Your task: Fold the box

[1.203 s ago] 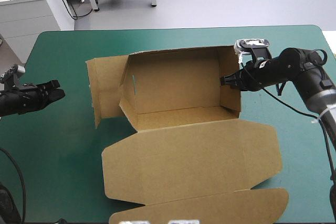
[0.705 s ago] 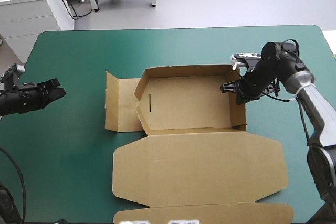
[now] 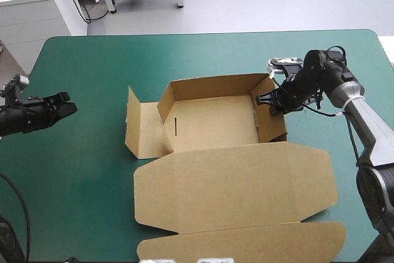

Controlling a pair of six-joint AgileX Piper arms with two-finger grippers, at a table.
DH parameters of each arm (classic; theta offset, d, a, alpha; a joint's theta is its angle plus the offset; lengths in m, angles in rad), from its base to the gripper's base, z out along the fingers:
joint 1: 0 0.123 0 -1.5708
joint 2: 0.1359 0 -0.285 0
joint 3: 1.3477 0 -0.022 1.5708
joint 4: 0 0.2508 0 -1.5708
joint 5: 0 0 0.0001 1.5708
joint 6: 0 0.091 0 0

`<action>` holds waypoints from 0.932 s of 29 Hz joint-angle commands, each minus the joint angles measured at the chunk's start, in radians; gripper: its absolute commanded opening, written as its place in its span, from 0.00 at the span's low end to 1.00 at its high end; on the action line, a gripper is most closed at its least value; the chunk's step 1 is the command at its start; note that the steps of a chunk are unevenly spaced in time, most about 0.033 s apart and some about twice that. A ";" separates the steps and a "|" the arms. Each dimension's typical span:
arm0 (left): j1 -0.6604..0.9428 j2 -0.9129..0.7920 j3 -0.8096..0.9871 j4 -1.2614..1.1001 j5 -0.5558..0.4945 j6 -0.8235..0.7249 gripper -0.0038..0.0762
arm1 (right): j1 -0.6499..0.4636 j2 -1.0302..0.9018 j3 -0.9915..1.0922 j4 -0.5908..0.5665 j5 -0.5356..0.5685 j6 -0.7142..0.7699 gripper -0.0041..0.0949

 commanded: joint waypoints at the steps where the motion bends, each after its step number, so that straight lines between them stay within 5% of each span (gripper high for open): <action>1: 0.003 -0.038 -0.023 -0.062 0.000 -0.002 0.06 | -0.005 -0.042 -0.026 0.038 -0.043 -0.052 0.70; 6: 0.003 -0.038 -0.023 -0.054 0.009 -0.002 0.06 | -0.005 -0.042 -0.042 0.047 -0.034 -0.059 0.96; 16: 0.003 -0.038 -0.023 -0.054 0.007 -0.002 0.06 | -0.005 -0.042 -0.234 -0.021 0.121 0.036 0.96; 27: 0.003 -0.038 -0.023 -0.062 0.000 -0.002 0.06 | -0.005 -0.170 -0.235 -0.083 0.128 0.103 0.96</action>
